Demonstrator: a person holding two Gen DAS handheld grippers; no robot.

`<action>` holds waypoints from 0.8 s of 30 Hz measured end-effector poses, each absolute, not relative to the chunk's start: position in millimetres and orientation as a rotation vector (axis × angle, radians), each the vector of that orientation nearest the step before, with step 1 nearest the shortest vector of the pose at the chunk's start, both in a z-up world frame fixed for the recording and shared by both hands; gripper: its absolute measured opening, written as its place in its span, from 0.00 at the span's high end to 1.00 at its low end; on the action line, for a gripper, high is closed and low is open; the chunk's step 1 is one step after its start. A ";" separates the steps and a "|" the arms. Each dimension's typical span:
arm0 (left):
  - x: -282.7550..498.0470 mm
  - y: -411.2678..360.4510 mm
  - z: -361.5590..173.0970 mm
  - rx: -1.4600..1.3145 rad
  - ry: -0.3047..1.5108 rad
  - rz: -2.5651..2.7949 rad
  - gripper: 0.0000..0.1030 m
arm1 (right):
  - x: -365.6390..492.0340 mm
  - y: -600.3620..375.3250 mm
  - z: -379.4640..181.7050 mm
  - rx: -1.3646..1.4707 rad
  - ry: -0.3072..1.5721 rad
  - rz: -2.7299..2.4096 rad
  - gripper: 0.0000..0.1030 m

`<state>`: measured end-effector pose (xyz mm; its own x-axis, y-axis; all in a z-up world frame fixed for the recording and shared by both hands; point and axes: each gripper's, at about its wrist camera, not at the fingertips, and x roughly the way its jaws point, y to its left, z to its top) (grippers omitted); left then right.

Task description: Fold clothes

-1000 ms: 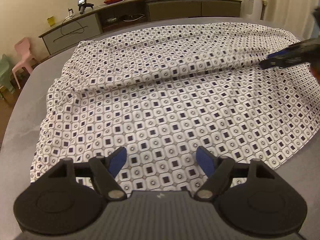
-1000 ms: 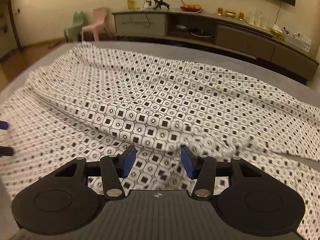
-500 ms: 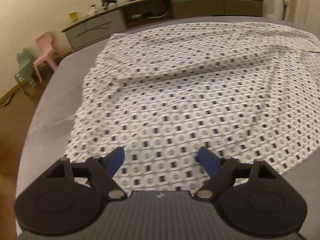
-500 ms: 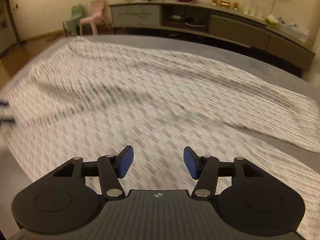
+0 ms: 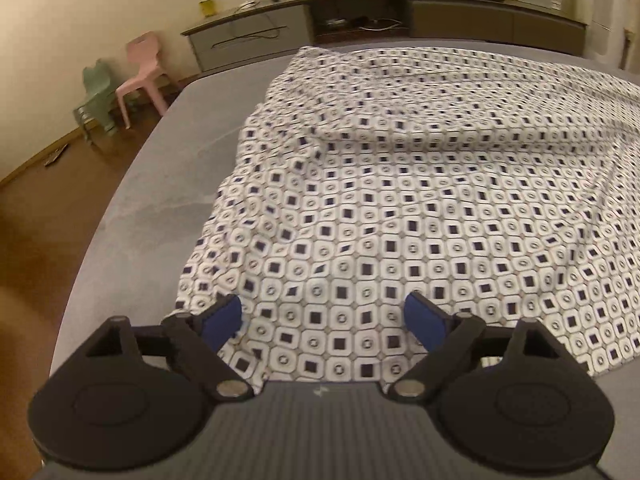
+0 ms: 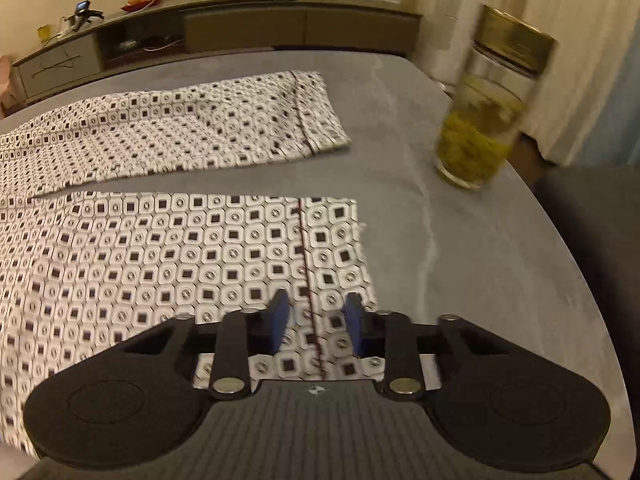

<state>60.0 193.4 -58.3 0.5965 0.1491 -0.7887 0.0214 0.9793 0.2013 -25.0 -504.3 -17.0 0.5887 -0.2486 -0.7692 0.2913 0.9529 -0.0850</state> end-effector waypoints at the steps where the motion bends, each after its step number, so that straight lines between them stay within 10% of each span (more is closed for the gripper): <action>1: 60.3 195.6 -58.4 0.195 0.930 0.090 0.09 | -15.8 -503.2 -17.6 0.028 0.878 -0.317 0.78; 6: 61.4 203.4 -56.7 0.179 0.926 0.157 0.10 | 18.1 -506.2 -21.0 -0.113 0.852 -0.412 0.77; 9: 60.6 204.6 -48.4 0.143 0.900 0.161 0.37 | 13.4 -505.9 -12.8 -0.073 0.836 -0.440 0.76; 14: 68.6 205.1 -31.8 0.038 0.815 0.091 0.29 | -18.8 -473.0 9.7 0.061 0.777 -0.311 0.58; 24: 70.6 225.0 -55.7 0.065 0.932 0.166 0.25 | -12.9 -365.4 -13.0 -0.148 0.884 0.072 0.58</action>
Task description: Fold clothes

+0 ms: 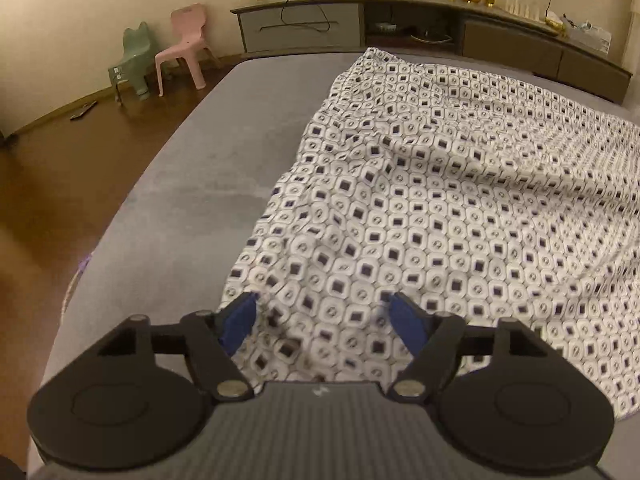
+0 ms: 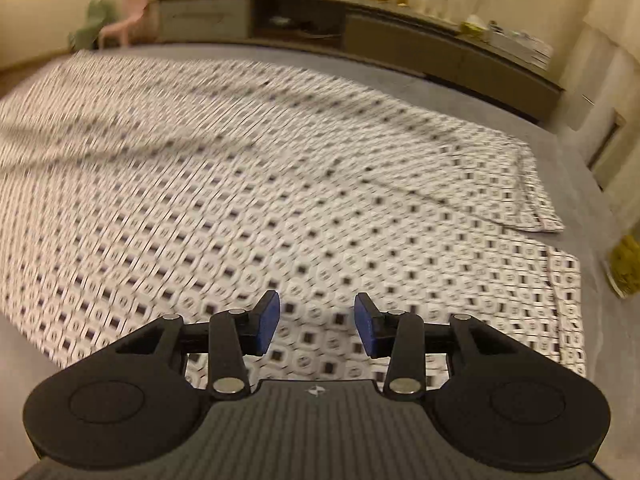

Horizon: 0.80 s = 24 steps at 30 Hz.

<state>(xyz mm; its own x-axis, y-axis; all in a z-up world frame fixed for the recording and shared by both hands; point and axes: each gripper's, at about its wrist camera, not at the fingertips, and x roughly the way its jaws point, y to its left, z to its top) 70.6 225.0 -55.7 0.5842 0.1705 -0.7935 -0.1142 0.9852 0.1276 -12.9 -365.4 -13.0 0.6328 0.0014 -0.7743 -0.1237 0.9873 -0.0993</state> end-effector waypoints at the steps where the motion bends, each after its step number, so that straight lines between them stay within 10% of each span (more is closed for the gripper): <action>1: 66.3 224.6 -55.6 0.084 0.931 0.175 0.24 | -14.1 -364.9 -12.2 -0.150 0.882 0.081 0.58; 24: 89.7 195.7 28.8 0.128 0.772 0.157 0.28 | 12.5 -459.6 19.8 0.022 0.819 -0.009 0.46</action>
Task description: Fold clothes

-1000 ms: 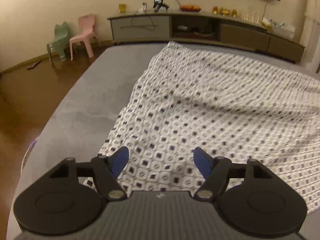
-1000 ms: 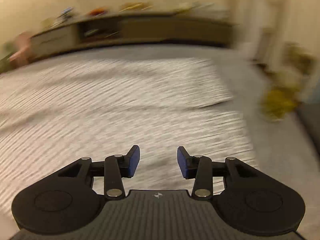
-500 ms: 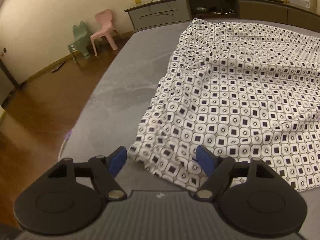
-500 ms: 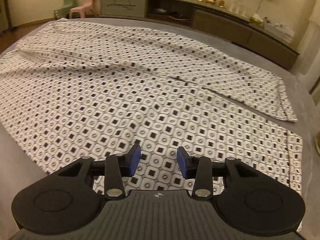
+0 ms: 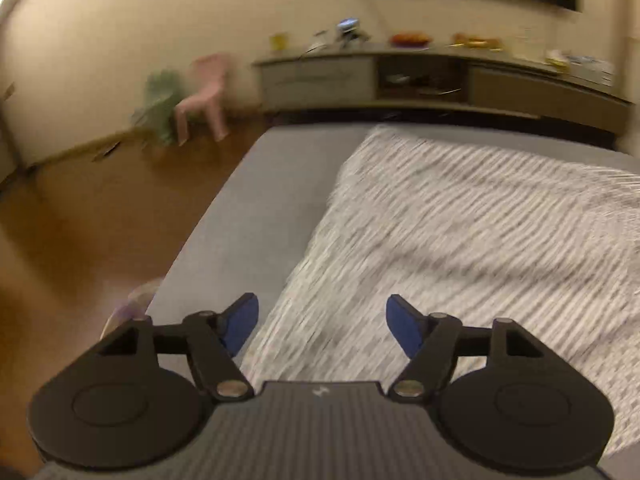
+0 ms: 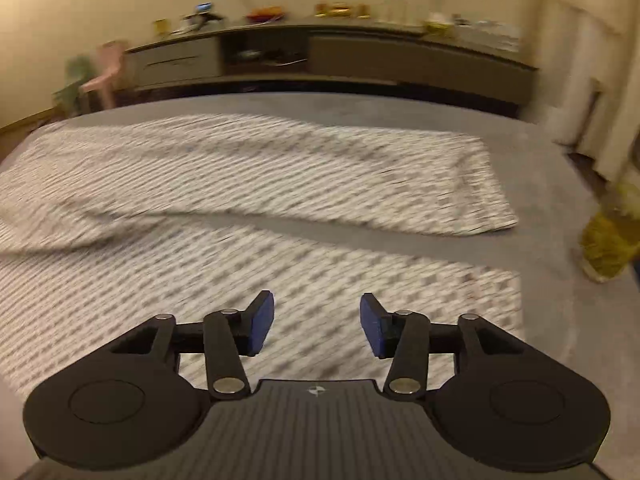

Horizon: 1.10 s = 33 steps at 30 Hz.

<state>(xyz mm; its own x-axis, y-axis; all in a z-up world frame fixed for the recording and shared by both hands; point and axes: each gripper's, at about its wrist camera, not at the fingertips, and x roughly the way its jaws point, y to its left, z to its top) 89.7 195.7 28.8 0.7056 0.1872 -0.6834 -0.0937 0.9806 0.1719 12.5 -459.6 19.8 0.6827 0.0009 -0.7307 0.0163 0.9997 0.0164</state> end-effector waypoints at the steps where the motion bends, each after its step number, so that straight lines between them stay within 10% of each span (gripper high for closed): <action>1: 107.1 187.2 36.1 0.153 0.768 0.122 0.23 | 20.6 -471.7 22.4 0.032 0.809 -0.050 0.44; 17: 414.5 191.6 -2.0 0.010 0.956 0.170 0.12 | 220.9 -613.0 -14.5 0.298 0.776 -0.349 0.23; 21: 441.9 189.6 -27.9 0.049 0.978 0.191 0.13 | 238.0 -617.1 -31.5 0.265 0.796 -0.342 0.48; 24: 446.5 192.7 -38.5 0.037 0.981 0.177 0.55 | 245.2 -614.2 -35.5 0.230 0.793 -0.327 0.88; 25: 444.5 194.9 -39.9 0.032 0.981 0.180 0.91 | 247.0 -611.8 -35.0 0.217 0.794 -0.318 0.92; 33: 382.8 258.7 33.3 -0.394 0.642 0.120 0.97 | 199.0 -613.5 30.1 0.305 0.462 -0.300 0.96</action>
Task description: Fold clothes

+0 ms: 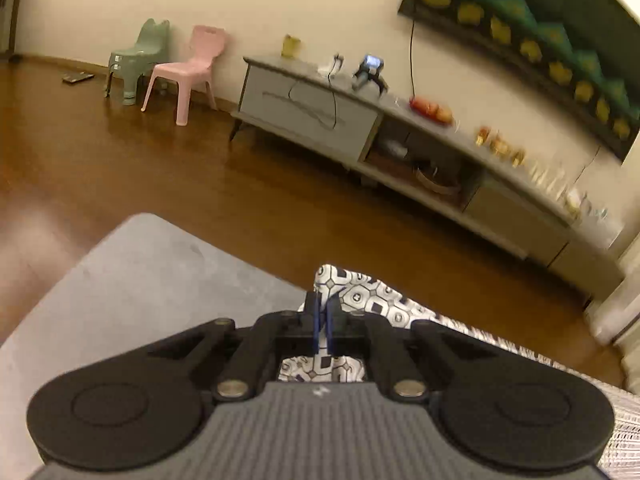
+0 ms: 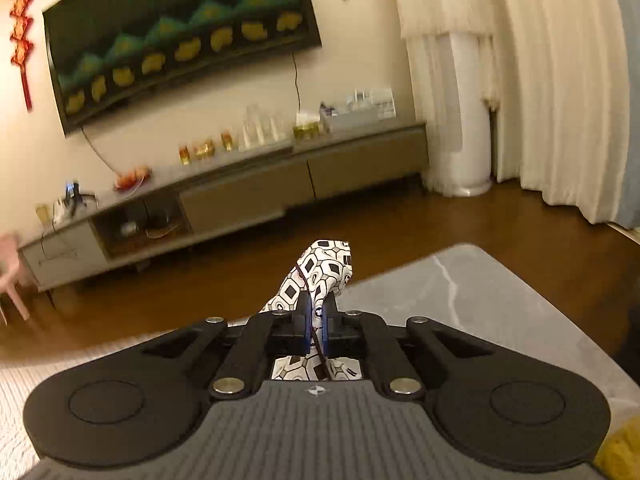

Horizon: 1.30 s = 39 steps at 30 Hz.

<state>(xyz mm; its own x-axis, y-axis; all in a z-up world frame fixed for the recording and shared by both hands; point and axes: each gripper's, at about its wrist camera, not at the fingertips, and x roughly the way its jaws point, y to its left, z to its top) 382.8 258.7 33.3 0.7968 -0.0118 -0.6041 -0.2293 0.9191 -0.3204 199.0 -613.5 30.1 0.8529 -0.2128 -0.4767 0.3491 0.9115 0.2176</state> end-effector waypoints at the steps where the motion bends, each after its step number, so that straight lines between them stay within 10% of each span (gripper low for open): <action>1: 374.0 263.1 41.2 -0.406 0.625 0.105 0.97 | 191.6 -612.6 34.2 0.316 0.449 -0.299 0.96; 15: 117.8 309.5 40.9 -0.366 0.724 -0.017 0.96 | -52.7 -587.1 41.1 0.253 0.468 -0.091 0.93; 20: 96.2 326.7 8.2 -0.501 0.795 0.015 0.80 | -97.4 -598.0 -1.5 0.315 0.704 -0.144 0.63; 34: 98.0 288.2 -12.7 -0.579 0.807 -0.054 0.58 | -153.0 -617.7 0.1 1.024 0.681 -0.144 0.24; 39: 105.0 262.0 -33.8 -0.545 0.866 -0.078 0.57 | -124.1 -613.4 6.1 0.891 0.694 -0.225 0.14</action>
<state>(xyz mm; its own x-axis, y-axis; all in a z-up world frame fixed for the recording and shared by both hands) 105.0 262.0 -33.8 0.6540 -0.2808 -0.7025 -0.1510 0.8614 -0.4849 -124.1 -613.4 6.1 0.7623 0.0982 -0.6397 0.4546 0.6222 0.6373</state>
